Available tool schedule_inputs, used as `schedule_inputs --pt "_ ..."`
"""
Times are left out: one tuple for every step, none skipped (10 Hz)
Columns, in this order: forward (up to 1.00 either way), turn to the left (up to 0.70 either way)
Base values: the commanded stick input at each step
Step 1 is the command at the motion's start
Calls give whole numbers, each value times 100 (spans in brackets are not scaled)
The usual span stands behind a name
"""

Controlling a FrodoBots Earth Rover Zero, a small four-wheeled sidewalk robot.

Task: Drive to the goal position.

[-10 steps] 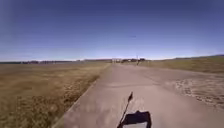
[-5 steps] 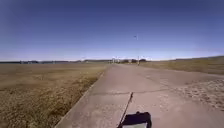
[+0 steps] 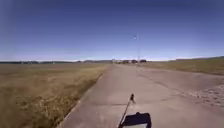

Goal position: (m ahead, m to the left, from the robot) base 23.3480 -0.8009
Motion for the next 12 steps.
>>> schedule_inputs --pt "100 0" --pt "100 0" --pt "100 0" --pt "100 0" --pt "100 0" --pt "100 0" --pt "100 0" --pt "100 0" --pt "100 0" --pt "100 0" --pt "100 0" --pt "100 0"
